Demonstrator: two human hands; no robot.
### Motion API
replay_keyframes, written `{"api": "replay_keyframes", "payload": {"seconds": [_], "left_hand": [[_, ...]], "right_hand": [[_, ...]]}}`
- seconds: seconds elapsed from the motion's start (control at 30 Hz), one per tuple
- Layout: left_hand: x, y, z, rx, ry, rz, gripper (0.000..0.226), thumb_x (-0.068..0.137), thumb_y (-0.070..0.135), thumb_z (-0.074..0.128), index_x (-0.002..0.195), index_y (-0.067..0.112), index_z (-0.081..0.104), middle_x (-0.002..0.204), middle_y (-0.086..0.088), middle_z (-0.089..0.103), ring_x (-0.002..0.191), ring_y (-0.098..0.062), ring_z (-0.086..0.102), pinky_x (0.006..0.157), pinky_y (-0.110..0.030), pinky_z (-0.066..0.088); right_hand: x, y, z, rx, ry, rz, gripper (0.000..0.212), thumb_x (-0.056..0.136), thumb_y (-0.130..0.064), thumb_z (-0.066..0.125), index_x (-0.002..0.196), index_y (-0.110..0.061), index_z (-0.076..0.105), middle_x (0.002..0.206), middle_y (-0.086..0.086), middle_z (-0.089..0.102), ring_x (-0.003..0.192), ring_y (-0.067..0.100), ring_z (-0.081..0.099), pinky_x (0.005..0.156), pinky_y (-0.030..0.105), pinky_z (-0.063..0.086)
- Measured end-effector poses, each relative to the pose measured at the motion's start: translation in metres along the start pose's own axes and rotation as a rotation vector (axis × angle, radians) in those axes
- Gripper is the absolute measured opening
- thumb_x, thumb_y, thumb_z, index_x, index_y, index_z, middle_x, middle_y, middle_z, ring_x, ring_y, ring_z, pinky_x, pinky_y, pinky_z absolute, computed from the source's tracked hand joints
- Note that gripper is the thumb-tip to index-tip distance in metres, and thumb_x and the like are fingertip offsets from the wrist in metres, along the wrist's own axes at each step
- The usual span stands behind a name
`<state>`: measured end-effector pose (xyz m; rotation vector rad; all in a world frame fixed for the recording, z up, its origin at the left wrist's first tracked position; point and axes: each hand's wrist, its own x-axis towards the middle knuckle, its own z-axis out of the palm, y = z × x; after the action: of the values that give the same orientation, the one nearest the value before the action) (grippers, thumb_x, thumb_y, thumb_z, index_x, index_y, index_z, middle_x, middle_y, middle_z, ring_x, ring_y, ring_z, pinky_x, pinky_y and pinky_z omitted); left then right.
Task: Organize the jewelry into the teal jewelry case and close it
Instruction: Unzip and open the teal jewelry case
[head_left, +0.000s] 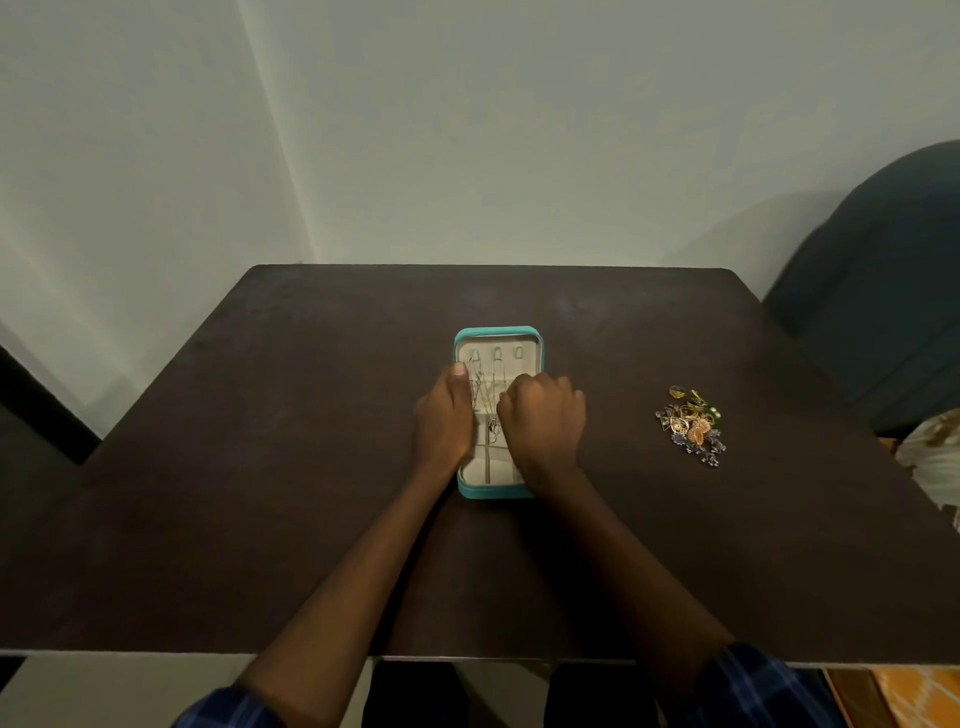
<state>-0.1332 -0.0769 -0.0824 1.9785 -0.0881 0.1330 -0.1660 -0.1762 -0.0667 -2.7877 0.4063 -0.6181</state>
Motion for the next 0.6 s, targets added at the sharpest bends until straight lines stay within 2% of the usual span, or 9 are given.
{"api": "replay_keyframes", "payload": {"seconds": [0.1, 0.2, 0.33, 0.37, 0.47, 0.6], "left_hand": [[0.0, 0.0, -0.001, 0.025, -0.008, 0.013, 0.039, 0.1, 0.039, 0.025, 0.095, 0.019, 0.058, 0.085, 0.002, 0.065, 0.08, -0.012, 0.061, 0.07, -0.029, 0.047], [0.003, -0.003, -0.002, 0.025, -0.011, 0.031, 0.04, 0.1, 0.04, 0.026, 0.094, 0.017, 0.058, 0.084, -0.001, 0.066, 0.08, -0.016, 0.063, 0.072, -0.035, 0.051], [0.005, -0.006, 0.0, 0.038, -0.002, 0.042, 0.042, 0.099, 0.044, 0.025, 0.094, 0.019, 0.058, 0.084, 0.0, 0.066, 0.08, -0.016, 0.064, 0.074, -0.039, 0.053], [0.005, -0.006, 0.001, 0.043, 0.001, 0.043, 0.042, 0.099, 0.045, 0.024, 0.094, 0.02, 0.058, 0.083, 0.0, 0.066, 0.079, -0.016, 0.064, 0.074, -0.04, 0.053], [0.003, -0.005, 0.0, 0.048, -0.006, 0.039, 0.041, 0.099, 0.045, 0.024, 0.093, 0.022, 0.057, 0.082, 0.001, 0.066, 0.078, -0.014, 0.063, 0.072, -0.039, 0.053], [0.002, -0.002, -0.002, 0.045, -0.025, 0.038, 0.039, 0.1, 0.043, 0.024, 0.097, 0.022, 0.057, 0.086, 0.002, 0.066, 0.081, -0.011, 0.063, 0.071, -0.032, 0.051]], "right_hand": [[0.004, -0.002, -0.007, 0.16, 0.022, 0.031, 0.02, 0.087, -0.026, 0.049, 0.08, -0.013, 0.064, 0.084, 0.001, 0.064, 0.081, 0.021, 0.057, 0.069, 0.033, 0.043], [0.014, -0.001, -0.022, 0.464, 0.017, 0.101, 0.017, 0.086, -0.023, 0.052, 0.076, -0.016, 0.065, 0.074, -0.008, 0.061, 0.069, 0.009, 0.058, 0.056, 0.022, 0.043], [0.032, -0.001, -0.046, 0.683, -0.033, 0.105, 0.018, 0.088, -0.021, 0.055, 0.075, -0.015, 0.067, 0.07, -0.01, 0.063, 0.063, -0.001, 0.06, 0.05, 0.008, 0.043], [0.037, -0.001, -0.051, 0.737, -0.05, 0.107, 0.018, 0.088, -0.021, 0.057, 0.075, -0.015, 0.068, 0.069, -0.01, 0.064, 0.062, -0.002, 0.06, 0.05, 0.007, 0.043], [0.047, -0.002, -0.066, 0.866, -0.127, 0.104, 0.021, 0.089, -0.022, 0.06, 0.07, -0.014, 0.066, 0.07, -0.002, 0.067, 0.062, 0.003, 0.065, 0.056, 0.015, 0.051], [0.05, -0.007, -0.091, 1.043, -0.226, 0.114, 0.022, 0.089, -0.016, 0.06, 0.074, 0.0, 0.063, 0.064, 0.004, 0.055, 0.046, -0.002, 0.052, 0.046, 0.009, 0.042]]}}
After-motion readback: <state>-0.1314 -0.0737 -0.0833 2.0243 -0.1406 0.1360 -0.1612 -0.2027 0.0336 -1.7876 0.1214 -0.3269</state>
